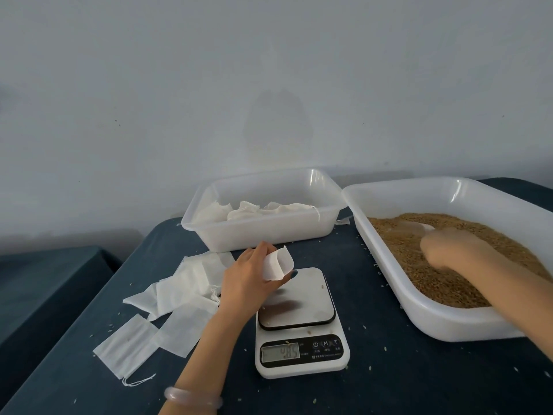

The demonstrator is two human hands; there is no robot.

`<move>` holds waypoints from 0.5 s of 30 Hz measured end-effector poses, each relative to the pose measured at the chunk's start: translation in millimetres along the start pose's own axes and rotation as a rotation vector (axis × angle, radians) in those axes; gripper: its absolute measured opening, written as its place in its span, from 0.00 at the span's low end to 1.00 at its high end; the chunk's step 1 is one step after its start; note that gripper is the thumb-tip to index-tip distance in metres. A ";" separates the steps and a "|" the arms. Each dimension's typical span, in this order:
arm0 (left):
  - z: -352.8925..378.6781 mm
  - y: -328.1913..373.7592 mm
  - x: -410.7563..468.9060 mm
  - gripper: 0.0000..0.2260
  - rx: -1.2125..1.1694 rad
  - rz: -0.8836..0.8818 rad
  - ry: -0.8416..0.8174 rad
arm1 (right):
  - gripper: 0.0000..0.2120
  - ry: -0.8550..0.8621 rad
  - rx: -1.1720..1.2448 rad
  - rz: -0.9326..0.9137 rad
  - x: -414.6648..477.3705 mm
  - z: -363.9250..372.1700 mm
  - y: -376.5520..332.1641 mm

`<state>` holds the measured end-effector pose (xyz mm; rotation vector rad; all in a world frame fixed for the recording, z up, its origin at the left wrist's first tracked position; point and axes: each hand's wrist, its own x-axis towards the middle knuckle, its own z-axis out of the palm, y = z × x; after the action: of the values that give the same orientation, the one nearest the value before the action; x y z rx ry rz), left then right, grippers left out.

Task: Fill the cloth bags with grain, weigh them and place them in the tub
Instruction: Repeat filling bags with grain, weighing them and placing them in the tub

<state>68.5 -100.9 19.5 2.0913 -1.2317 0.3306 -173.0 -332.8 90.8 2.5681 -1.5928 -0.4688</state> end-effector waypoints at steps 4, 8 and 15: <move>-1.3 0.2 0.6 0.19 -0.001 0.007 -0.011 | 0.14 -0.067 0.193 -0.172 2.5 5.6 -10.8; -1.4 0.0 0.6 0.20 0.005 0.011 -0.012 | 0.11 -0.043 0.526 -0.157 6.9 4.7 -12.6; -5.1 5.7 1.3 0.16 -0.101 -0.082 -0.040 | 0.15 -0.033 0.790 -0.075 15.3 -4.0 4.0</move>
<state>65.0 -100.2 26.4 2.0638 -1.1575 0.1865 -169.0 -348.5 92.3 3.1653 -1.9987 0.1728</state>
